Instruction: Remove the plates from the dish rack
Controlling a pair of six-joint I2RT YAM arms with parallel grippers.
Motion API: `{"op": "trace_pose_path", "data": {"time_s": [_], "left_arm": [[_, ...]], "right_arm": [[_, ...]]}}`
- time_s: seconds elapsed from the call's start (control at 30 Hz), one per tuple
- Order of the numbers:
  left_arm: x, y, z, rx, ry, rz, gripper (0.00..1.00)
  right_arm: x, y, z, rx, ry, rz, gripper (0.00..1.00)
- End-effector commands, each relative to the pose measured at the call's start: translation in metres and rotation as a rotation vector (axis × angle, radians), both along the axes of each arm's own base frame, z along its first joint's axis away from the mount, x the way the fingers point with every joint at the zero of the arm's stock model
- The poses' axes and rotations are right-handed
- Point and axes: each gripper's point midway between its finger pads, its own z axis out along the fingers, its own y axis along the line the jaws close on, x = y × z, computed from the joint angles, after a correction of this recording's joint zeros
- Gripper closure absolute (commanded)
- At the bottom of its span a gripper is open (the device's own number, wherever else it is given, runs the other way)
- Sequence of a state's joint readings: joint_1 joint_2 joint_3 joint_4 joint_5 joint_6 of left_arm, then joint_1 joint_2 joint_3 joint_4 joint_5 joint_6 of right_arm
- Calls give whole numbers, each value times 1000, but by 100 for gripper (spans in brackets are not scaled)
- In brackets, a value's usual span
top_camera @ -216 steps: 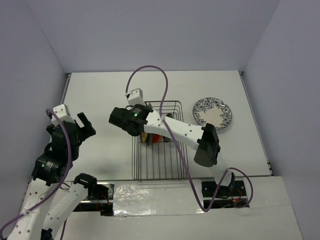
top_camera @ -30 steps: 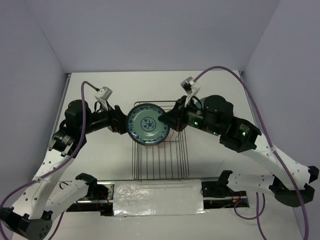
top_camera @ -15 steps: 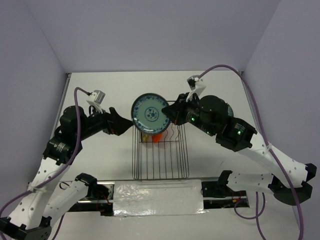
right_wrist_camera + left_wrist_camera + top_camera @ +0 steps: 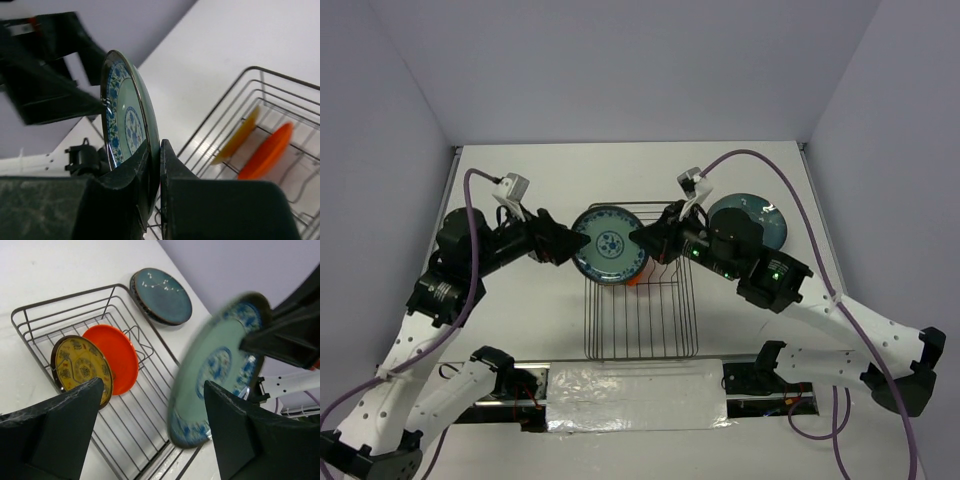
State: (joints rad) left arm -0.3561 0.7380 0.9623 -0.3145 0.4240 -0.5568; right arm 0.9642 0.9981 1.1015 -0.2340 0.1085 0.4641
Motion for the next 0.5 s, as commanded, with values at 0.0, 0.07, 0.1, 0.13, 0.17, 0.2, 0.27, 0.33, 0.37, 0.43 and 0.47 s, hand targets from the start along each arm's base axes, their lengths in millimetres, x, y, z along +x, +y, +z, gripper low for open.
{"op": "trace_pose_path", "data": {"time_s": [0.0, 0.07, 0.1, 0.13, 0.17, 0.2, 0.27, 0.33, 0.37, 0.43, 0.47], "left_arm": [[3, -5, 5, -6, -7, -23, 7], [-2, -14, 5, -20, -2, -84, 30], [-3, -18, 7, -37, 1, -112, 39], [-4, -22, 12, -54, -21, -137, 52], [-6, -24, 15, -66, -27, -158, 79], [-6, -24, 18, -74, -33, -159, 90], [8, -10, 18, -57, -23, -25, 100], [21, 14, 8, -18, 45, 153, 100], [31, 27, 2, -4, 96, 257, 100], [51, 70, 4, 36, 137, 533, 100], [58, 84, -12, 72, 223, 623, 100]], "right_arm": [[-29, 20, 53, 175, -150, 208, 100], [-30, 29, 62, 201, -161, 234, 100], [-27, 37, 55, 192, -140, 243, 100], [-25, 40, 56, 198, -139, 248, 100], [-23, 43, 52, 193, -129, 248, 97], [-18, 47, 45, 179, -112, 237, 90], [-3, 41, 33, 150, -74, 144, 51], [31, 9, 3, 91, 49, -113, 25], [41, -7, -10, 66, 104, -207, 19], [52, -44, -37, 35, 206, -363, 18], [54, -54, -39, 40, 205, -394, 18]]}}
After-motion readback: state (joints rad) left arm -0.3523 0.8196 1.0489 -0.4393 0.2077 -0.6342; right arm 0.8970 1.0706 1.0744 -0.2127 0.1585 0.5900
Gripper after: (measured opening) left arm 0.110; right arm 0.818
